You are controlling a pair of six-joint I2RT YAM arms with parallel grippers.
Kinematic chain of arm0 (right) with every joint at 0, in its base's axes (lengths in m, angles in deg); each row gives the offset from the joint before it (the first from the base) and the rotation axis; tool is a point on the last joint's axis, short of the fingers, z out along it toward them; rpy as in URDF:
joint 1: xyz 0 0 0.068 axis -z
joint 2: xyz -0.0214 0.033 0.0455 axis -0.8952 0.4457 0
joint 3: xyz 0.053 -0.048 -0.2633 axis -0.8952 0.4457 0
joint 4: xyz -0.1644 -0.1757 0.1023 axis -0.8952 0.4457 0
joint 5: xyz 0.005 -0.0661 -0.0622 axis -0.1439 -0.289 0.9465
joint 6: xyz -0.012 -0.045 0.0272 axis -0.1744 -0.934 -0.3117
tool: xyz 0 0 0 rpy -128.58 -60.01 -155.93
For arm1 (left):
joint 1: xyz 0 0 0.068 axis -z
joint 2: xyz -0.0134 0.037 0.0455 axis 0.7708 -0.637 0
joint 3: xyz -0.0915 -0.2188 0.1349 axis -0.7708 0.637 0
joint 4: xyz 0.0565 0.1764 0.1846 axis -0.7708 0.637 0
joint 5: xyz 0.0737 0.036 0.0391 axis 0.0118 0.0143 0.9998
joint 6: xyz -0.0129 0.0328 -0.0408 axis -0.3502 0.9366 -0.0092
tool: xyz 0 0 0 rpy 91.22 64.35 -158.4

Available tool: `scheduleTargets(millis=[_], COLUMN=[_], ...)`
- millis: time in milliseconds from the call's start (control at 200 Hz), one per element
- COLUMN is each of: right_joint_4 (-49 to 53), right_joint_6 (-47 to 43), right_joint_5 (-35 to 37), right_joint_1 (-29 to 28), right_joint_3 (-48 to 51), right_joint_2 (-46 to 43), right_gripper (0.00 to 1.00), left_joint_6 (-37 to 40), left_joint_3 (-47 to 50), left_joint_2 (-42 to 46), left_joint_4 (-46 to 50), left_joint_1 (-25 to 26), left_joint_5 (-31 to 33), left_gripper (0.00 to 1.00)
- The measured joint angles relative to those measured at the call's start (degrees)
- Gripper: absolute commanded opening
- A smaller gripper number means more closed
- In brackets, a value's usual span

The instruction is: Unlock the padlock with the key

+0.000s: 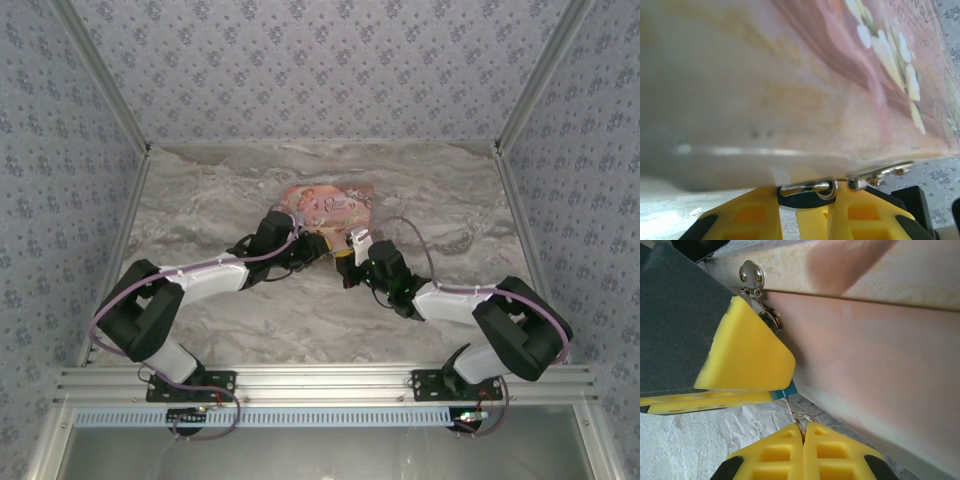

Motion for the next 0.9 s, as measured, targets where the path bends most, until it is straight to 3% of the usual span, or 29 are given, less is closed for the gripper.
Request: scheduleTargets(millis=[565, 899], right_joint_4=[-3.8, -3.89], right_joint_6=[-5.07, 1.62], right_joint_5=[-2.1, -9.2], right_joint_1=[1.42, 4.22], right_joint_3=[-2.1, -4.7], right_joint_2=[1.84, 4.24], right_gripper=[0.0, 0.0], left_joint_6=[-1.53, -1.51], left_joint_3=[-1.64, -1.64], left_joint_2=[1.51, 1.97], left_joint_4=[1.6, 0.9], left_joint_1=[-0.13, -0.39], left_joint_5=[1.18, 3.34], left_gripper=[0.09, 0.09])
